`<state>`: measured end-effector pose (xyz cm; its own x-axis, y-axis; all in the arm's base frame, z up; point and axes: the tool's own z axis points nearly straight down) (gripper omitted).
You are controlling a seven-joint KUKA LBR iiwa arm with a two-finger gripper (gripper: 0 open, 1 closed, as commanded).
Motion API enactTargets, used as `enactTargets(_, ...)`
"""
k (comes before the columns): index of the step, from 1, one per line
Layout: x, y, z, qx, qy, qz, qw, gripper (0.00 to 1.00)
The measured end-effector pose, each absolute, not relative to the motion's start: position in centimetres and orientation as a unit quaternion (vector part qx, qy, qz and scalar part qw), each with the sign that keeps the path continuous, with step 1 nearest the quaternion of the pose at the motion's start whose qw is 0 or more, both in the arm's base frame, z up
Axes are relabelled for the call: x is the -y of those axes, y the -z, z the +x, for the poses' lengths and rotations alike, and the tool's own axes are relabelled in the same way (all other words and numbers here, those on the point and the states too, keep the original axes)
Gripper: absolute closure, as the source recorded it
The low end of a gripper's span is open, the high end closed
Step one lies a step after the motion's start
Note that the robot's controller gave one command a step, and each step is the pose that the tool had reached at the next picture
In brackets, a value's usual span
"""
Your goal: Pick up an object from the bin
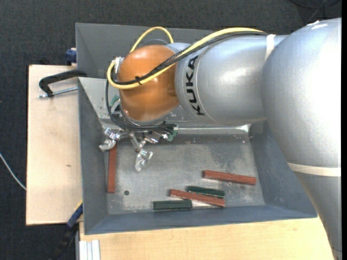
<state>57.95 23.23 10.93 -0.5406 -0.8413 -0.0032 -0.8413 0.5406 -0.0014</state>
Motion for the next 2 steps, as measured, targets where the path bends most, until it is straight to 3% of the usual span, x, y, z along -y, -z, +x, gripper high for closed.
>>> enactTargets(1,-22.76,-7.64,58.90,-0.788,0.001,-0.615,0.002,1.00)
enactTargets(2,-22.76,-7.64,58.90,-0.788,0.001,-0.615,0.002,1.00)
